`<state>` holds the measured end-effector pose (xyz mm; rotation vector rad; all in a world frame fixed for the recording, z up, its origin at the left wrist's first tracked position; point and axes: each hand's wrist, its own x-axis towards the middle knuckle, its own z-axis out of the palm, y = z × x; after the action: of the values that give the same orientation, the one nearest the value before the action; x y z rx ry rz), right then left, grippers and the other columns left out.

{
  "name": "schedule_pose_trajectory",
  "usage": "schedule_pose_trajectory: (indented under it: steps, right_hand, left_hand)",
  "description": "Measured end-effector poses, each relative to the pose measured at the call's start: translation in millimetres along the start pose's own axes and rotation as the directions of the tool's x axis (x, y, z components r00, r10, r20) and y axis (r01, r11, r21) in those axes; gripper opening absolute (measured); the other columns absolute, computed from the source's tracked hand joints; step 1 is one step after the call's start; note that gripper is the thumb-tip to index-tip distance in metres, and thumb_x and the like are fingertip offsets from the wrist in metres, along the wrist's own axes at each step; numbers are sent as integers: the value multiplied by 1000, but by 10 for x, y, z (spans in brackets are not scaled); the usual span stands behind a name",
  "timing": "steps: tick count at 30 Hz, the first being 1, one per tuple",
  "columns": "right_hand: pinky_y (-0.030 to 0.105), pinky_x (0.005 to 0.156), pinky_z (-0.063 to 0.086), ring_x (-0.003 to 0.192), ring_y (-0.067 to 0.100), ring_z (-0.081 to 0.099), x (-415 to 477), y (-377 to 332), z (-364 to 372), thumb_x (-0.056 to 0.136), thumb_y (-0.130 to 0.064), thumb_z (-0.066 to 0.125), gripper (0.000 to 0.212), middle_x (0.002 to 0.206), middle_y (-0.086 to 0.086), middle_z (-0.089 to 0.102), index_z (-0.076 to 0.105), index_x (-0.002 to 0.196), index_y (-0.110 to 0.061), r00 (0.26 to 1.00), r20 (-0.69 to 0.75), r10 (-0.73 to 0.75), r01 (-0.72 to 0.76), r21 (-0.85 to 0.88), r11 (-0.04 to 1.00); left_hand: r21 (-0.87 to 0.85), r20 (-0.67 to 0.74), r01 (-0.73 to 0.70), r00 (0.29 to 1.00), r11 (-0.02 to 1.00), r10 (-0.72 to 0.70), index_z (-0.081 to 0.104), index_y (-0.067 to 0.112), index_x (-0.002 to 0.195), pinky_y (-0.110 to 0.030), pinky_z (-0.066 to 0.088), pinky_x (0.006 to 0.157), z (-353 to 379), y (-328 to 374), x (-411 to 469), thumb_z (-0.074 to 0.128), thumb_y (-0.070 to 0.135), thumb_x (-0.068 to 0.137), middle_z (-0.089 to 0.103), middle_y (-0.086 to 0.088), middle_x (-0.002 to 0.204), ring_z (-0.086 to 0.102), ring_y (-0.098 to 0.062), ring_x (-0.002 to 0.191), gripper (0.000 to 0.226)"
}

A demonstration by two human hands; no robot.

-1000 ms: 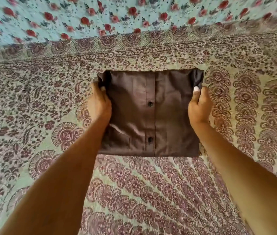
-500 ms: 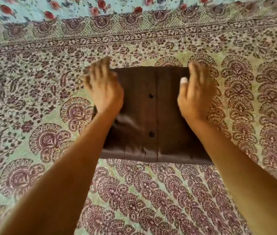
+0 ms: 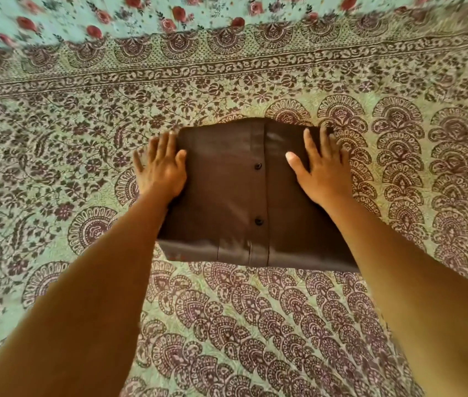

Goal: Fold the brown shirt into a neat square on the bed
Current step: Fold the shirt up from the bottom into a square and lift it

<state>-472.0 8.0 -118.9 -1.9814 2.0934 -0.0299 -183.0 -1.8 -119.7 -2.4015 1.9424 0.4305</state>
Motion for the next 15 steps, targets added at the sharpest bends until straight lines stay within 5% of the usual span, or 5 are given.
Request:
schedule_pose_trajectory:
  steps: [4, 9, 15]
  right_hand:
    - [40, 117, -3, 145, 24, -4, -270, 143, -81, 96, -54, 13, 65, 157, 10, -6, 3, 149, -18, 996, -73, 41, -40, 11, 999]
    - [40, 116, 5, 144, 24, 8, -864, -43, 26, 92, -53, 10, 67, 156, 9, 9, 15, 148, -17, 969, -169, -183, 202, 103, 974]
    - [46, 113, 17, 142, 28, 21, -1058, 182, 253, 91, -59, 19, 68, 153, 10, 23, 26, 146, -20, 980, -131, -150, 148, -21, 989]
  left_hand:
    - [-59, -84, 58, 994, 997, -63, -2, 22, 149, -49, -11, 115, -173, 65, -158, 11, 42, 100, -5, 4, 158, -7, -13, 145, 55]
    - [-146, -93, -216, 974, 965, 204, 3, 29, 149, -45, -8, 116, -28, 767, -913, 15, 43, 100, -3, 8, 158, -6, -12, 145, 53]
    - [7, -101, -183, 978, 983, 183, 9, 40, 147, -46, 2, 117, 328, 128, -1161, 10, 58, 91, 8, 6, 158, 7, -17, 145, 59]
